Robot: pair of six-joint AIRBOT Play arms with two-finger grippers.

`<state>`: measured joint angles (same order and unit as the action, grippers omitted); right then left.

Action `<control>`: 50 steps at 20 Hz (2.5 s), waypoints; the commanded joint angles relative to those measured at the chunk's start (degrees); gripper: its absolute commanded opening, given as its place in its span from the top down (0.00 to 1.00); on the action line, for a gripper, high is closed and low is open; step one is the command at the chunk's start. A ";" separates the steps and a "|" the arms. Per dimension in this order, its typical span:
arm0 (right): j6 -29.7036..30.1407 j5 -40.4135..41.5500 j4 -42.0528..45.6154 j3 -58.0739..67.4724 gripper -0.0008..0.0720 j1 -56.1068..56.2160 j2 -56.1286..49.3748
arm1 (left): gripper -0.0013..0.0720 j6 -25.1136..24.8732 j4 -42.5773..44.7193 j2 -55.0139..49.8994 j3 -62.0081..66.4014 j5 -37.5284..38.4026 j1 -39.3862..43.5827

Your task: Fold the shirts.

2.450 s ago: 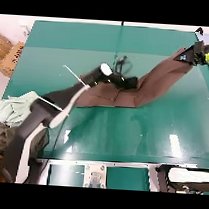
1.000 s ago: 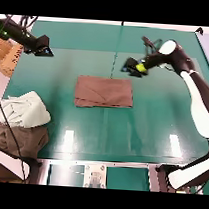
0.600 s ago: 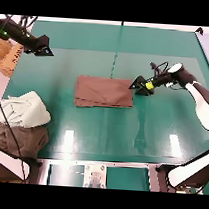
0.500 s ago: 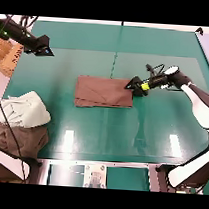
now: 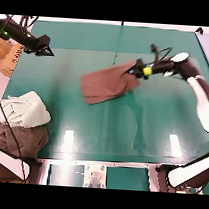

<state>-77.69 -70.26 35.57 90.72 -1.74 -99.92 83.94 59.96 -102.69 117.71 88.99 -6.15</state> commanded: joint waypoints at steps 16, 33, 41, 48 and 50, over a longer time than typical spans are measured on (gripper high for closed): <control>-19.39 2.58 33.44 -26.84 0.97 -41.24 41.70 | 0.96 -1.51 -0.17 0.00 0.00 0.72 -0.07; -18.60 -1.55 39.47 -43.80 0.97 -58.18 52.17 | 0.96 -1.57 -0.57 0.00 0.00 1.88 -0.07; -17.38 -1.25 39.69 -47.30 0.97 -60.24 53.05 | 0.96 -1.90 -0.59 0.02 0.00 1.51 -0.07; -19.02 -0.83 51.91 -48.52 0.97 -64.52 53.02 | 0.96 -1.92 -0.59 0.00 0.00 1.49 -0.07; -19.37 2.56 51.54 -51.10 0.97 -69.00 52.48 | 0.96 -1.92 -0.59 0.00 0.00 1.51 -0.07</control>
<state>-96.09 -70.59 84.51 41.76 -66.37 -47.03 82.02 59.35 -102.69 117.71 90.50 -6.17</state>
